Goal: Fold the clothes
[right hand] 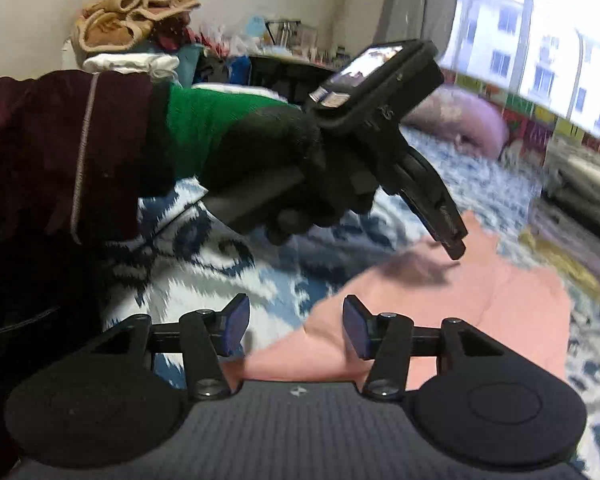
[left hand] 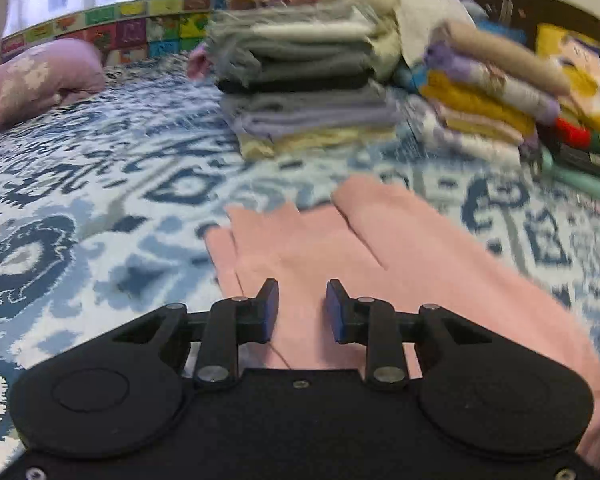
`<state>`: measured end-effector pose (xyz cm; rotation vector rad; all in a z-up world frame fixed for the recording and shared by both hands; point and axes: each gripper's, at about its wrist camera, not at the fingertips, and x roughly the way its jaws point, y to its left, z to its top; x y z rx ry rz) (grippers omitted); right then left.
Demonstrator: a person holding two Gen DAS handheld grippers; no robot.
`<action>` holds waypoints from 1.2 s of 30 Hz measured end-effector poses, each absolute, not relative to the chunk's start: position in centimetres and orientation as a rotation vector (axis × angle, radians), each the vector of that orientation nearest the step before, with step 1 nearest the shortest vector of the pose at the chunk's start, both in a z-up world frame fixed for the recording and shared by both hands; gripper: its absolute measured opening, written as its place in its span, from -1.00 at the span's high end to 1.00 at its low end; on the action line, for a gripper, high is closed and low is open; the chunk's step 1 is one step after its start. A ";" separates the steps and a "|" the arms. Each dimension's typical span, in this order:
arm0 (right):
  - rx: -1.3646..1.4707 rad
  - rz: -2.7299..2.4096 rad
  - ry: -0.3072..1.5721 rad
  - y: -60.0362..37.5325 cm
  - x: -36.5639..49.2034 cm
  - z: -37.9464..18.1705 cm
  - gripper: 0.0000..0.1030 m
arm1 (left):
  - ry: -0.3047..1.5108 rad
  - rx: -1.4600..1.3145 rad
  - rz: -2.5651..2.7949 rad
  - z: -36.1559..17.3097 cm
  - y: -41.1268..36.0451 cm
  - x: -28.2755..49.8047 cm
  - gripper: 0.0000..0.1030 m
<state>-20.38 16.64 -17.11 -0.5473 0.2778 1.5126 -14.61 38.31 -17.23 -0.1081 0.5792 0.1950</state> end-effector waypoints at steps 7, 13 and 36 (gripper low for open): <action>-0.597 1.503 0.369 17.9 -20.3 -18.5 -0.12 | 0.600 -0.073 0.214 -19.0 39.6 -10.5 0.52; -0.566 1.499 0.388 17.8 -20.1 -18.6 -0.14 | 0.531 -0.234 0.204 -17.5 41.4 -10.3 0.59; 0.055 1.228 0.578 8.4 -10.2 -13.7 -0.28 | 0.564 -0.395 0.411 -16.9 35.7 -21.0 0.02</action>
